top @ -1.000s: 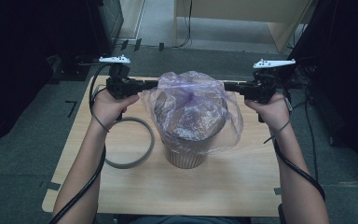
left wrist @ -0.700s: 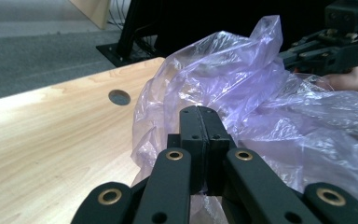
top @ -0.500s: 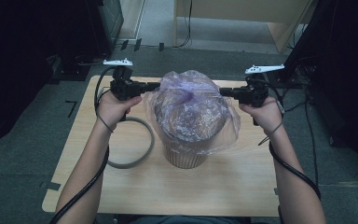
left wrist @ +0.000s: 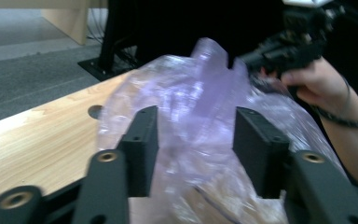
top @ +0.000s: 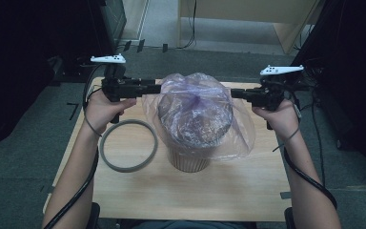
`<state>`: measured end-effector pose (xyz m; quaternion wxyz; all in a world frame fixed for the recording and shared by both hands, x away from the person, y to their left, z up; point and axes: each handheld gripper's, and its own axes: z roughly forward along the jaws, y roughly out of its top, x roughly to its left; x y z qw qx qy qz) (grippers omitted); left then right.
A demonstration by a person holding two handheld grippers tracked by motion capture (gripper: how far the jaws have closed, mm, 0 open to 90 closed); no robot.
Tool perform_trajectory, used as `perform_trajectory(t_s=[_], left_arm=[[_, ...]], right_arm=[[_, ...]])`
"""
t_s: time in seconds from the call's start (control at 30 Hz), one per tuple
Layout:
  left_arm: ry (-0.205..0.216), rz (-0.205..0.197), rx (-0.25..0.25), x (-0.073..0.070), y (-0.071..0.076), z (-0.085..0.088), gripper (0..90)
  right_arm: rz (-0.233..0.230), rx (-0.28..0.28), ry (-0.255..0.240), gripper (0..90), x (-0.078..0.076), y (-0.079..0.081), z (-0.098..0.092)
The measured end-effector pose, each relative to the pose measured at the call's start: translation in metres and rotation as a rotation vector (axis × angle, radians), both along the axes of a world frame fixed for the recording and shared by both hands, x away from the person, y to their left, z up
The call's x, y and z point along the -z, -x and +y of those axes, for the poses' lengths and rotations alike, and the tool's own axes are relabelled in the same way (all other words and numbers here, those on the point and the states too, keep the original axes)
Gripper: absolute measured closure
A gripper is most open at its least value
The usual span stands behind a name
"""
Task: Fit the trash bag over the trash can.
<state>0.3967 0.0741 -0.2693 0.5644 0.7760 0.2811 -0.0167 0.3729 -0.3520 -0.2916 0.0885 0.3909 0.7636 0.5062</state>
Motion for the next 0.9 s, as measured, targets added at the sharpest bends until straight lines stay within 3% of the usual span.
perform_trajectory(t_s=[0.1, 0.27, 0.3, 0.37, 0.4, 0.47, 0.5, 0.7, 0.9], left_arm=[[-0.041, -0.038, 0.038, 0.001, 0.008, -0.007, 42.9], [-0.119, -0.054, 0.023, 0.010, 0.007, -0.015, 42.8], [-0.152, -0.041, -0.004, 0.013, 0.003, -0.016, 56.9], [-0.152, -0.031, -0.013, 0.014, 0.000, -0.016, 70.7], [-0.148, -0.015, -0.022, 0.014, -0.002, -0.016, 70.7], [-0.145, 0.007, -0.034, 0.013, -0.006, -0.015, 86.2], [-0.135, 0.013, -0.032, 0.011, -0.007, -0.015, 88.6], [-0.073, 0.021, -0.051, -0.001, -0.023, -0.018, 90.0], [-0.048, 0.045, -0.089, 0.002, -0.040, -0.022, 90.0]], right_arm=[[-0.006, -0.005, 0.002, 89.9, -0.003, 0.001, 0.001], [-0.004, -0.014, 0.001, 89.8, -0.004, 0.000, 0.002], [-0.002, -0.017, 0.000, 89.9, -0.005, 0.000, 0.003], [0.000, -0.017, -0.002, 89.9, -0.005, -0.001, 0.004], [0.002, -0.017, -0.002, 90.0, -0.006, -0.001, 0.005], [0.005, -0.025, -0.005, 90.0, -0.007, -0.002, 0.006], [0.005, -0.030, -0.005, 90.0, -0.010, -0.003, 0.006], [-0.011, -0.015, -0.028, 90.0, -0.021, -0.012, 0.005], [-0.004, 0.008, -0.033, 90.0, -0.021, -0.024, 0.005]])
